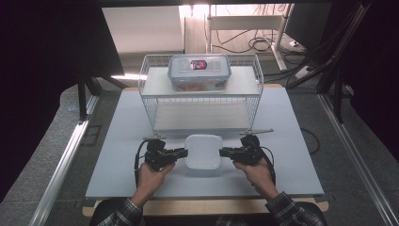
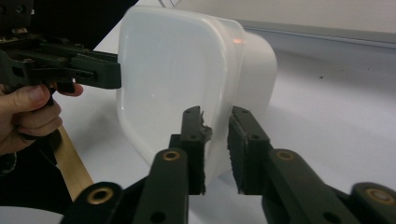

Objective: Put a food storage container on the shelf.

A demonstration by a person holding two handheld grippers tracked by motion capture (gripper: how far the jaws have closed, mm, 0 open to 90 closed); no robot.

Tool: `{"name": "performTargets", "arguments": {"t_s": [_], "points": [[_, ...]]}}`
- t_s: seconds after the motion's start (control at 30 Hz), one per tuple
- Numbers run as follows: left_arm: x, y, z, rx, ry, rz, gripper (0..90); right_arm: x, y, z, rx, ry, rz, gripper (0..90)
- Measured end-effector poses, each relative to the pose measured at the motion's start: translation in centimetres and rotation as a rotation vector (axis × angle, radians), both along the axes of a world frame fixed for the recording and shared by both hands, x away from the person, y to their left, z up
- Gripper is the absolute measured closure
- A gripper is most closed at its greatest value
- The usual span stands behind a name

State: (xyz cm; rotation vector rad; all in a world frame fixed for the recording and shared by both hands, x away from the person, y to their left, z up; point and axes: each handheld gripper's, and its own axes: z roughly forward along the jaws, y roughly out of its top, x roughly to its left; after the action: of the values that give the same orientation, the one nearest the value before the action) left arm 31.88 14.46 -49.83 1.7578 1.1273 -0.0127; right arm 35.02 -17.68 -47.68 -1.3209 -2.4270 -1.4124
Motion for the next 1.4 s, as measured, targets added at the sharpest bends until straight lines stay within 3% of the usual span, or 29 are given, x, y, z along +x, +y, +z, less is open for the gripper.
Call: {"name": "performTargets", "arguments": {"t_s": [0.1, 0.23, 0.53, 0.67, 0.77, 1.4], "points": [[0.0, -0.1, 0.0, 0.006, -0.007, 0.011, 79.3, 0.0, 0.1, -0.1, -0.016, -0.034, -0.007, 78.7], [0.1, 0.0, 0.3, -0.011, -0.027, 0.022, 79.4, 0.0, 0.2, 0.3, 0.010, -0.076, -0.022, 78.8], [0.1, -0.2, 3.0, 0.030, -0.127, 0.039, 79.1, -0.1, 0.2, 2.2, 0.027, -0.165, -0.026, 78.5], [0.2, 0.0, 4.3, 0.031, -0.164, 0.043, 79.0, 0.2, 0.3, 3.3, 0.044, -0.207, -0.020, 78.5], [0.3, 0.1, 4.9, 0.026, -0.173, 0.043, 79.0, 0.3, 0.3, 3.9, 0.059, -0.212, -0.019, 78.6], [2.1, 0.5, 12.2, 0.004, -0.276, 0.053, 79.1, 2.4, 0.5, 11.2, 0.098, -0.313, -0.007, 78.7]]}}
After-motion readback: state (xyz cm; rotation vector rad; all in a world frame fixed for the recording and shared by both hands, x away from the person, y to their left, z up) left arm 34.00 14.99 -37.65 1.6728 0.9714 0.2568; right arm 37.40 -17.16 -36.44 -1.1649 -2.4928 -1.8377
